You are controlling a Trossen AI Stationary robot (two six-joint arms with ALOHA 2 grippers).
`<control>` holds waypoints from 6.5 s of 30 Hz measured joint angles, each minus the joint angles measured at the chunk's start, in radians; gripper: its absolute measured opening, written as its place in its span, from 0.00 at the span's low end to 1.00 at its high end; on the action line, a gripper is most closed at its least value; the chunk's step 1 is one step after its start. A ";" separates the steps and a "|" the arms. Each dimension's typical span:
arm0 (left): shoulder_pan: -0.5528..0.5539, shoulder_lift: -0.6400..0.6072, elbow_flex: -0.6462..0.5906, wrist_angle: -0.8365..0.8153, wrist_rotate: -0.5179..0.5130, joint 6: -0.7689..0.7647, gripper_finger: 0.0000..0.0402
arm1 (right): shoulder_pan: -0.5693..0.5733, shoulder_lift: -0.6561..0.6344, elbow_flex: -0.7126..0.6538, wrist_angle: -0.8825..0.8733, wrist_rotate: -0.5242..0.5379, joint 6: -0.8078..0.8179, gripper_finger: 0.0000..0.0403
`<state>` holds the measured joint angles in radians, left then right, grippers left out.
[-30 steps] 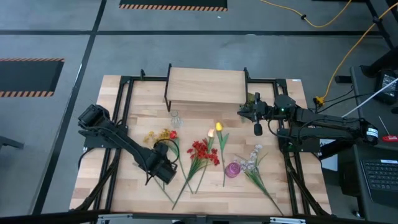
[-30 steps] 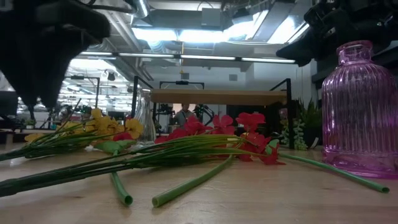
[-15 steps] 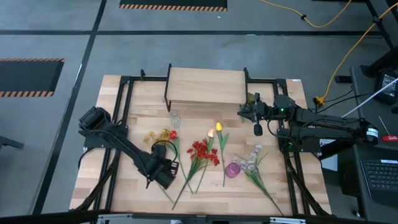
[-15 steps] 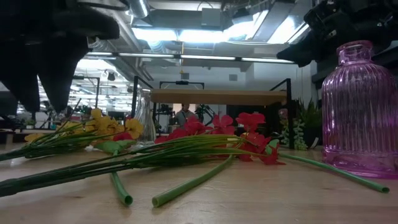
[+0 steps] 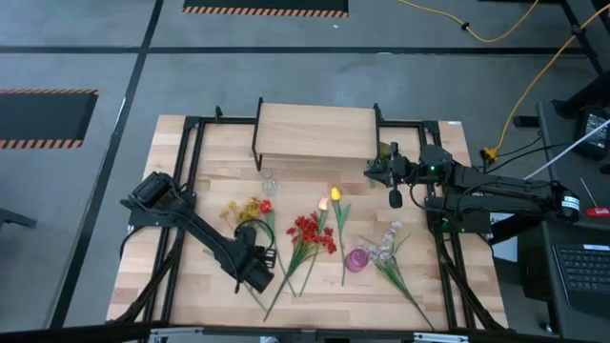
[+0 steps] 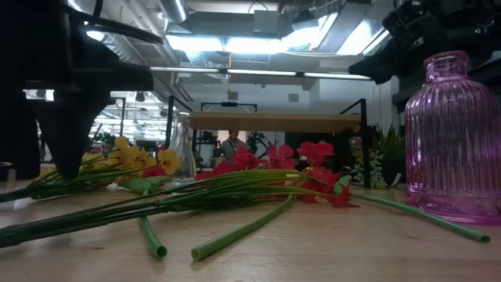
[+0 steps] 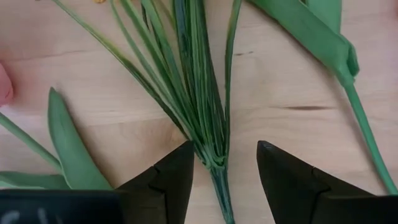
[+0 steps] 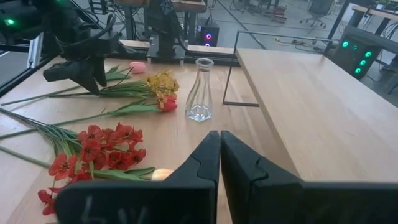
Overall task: Pick and place flowers into a vace then onto a shelf
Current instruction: Put the yellow flowers into the transparent vase
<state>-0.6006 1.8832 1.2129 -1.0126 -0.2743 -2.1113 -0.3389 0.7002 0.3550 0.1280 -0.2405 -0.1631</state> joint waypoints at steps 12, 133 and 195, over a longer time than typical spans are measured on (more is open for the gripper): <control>0.002 0.009 -0.007 0.000 0.005 -0.069 0.42 | 0.000 0.000 0.000 -0.003 0.000 0.000 0.04; 0.090 -0.753 -0.727 1.441 -0.425 1.974 0.04 | 0.000 0.000 0.000 0.019 -0.095 0.050 0.04; 0.814 -0.877 -1.060 2.102 0.214 2.271 0.04 | 0.000 0.000 0.000 0.040 -0.094 0.023 0.04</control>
<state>0.2138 1.0058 0.1528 1.0893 -0.0598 0.1596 -0.3392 0.7005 0.3550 0.1684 -0.3344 -0.1398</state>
